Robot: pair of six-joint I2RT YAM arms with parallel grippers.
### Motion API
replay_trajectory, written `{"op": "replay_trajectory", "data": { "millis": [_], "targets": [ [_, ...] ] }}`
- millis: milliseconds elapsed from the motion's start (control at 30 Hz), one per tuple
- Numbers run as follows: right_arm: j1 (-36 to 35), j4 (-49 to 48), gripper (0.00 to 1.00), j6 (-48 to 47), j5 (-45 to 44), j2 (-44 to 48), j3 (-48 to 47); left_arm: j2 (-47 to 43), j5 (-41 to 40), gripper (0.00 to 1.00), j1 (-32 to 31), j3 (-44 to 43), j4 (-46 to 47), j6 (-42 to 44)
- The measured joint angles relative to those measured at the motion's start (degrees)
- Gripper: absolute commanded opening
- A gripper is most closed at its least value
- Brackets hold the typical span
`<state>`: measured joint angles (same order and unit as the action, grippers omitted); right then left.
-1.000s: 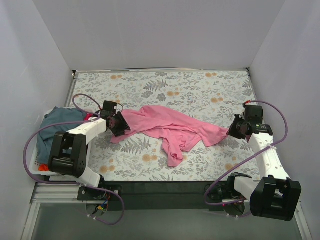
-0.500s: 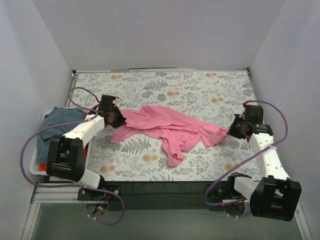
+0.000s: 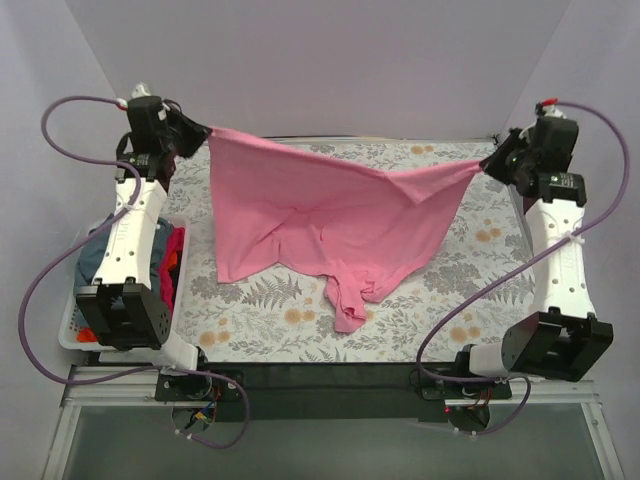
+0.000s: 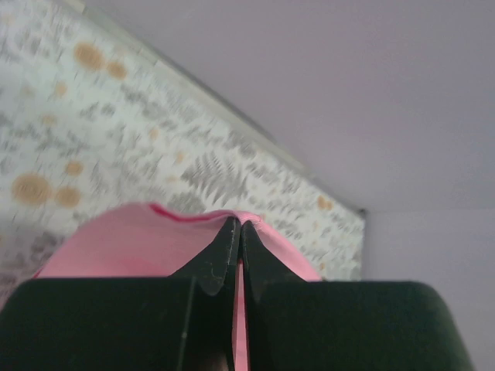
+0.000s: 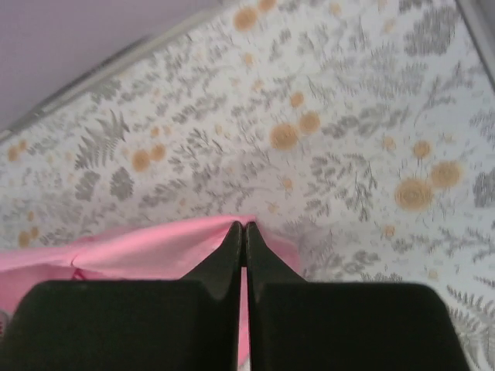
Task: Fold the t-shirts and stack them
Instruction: Flatten the tshirt out
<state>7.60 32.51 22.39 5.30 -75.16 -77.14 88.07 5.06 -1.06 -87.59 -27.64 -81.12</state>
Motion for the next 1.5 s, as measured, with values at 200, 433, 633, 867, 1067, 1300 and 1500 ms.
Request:
{"op": "replay_trajectory", "data": {
  "millis": [200, 433, 633, 867, 1067, 1300, 1500],
  "targets": [
    [2.38, -1.6, 0.01, 1.7, 4.31, -8.68, -24.55, 5.33, 6.64, 0.0, 4.42, -20.0, 1.36, -3.74],
    [6.1, -3.13, 0.01, 2.01, 8.66, -12.39, -45.66, 9.86, 14.36, 0.0, 4.42, -36.79, 3.91, -6.34],
    [8.15, -7.34, 0.01, 0.0, 8.09, -2.73, -42.23, 2.45, 16.83, 0.0, 4.44, -33.42, 7.34, -5.99],
    [8.15, -9.27, 0.01, -4.7, 5.27, 8.52, -39.17, -8.57, 18.1, 0.0, 4.48, -29.31, 8.22, -5.35],
    [8.15, -10.14, 0.01, -8.55, 2.36, 12.0, -42.03, -15.56, 19.3, 0.0, 4.48, -29.49, 8.85, -5.25],
    [8.15, -10.54, 0.01, -11.02, 2.38, 9.99, -45.75, -15.85, 20.59, 0.0, 4.48, -30.56, 8.7, -5.16],
    [8.13, -11.74, 0.01, -10.56, 6.29, 2.86, -46.34, -8.98, 20.94, 0.0, 4.48, -27.91, 8.28, -4.31]
  ]
}}
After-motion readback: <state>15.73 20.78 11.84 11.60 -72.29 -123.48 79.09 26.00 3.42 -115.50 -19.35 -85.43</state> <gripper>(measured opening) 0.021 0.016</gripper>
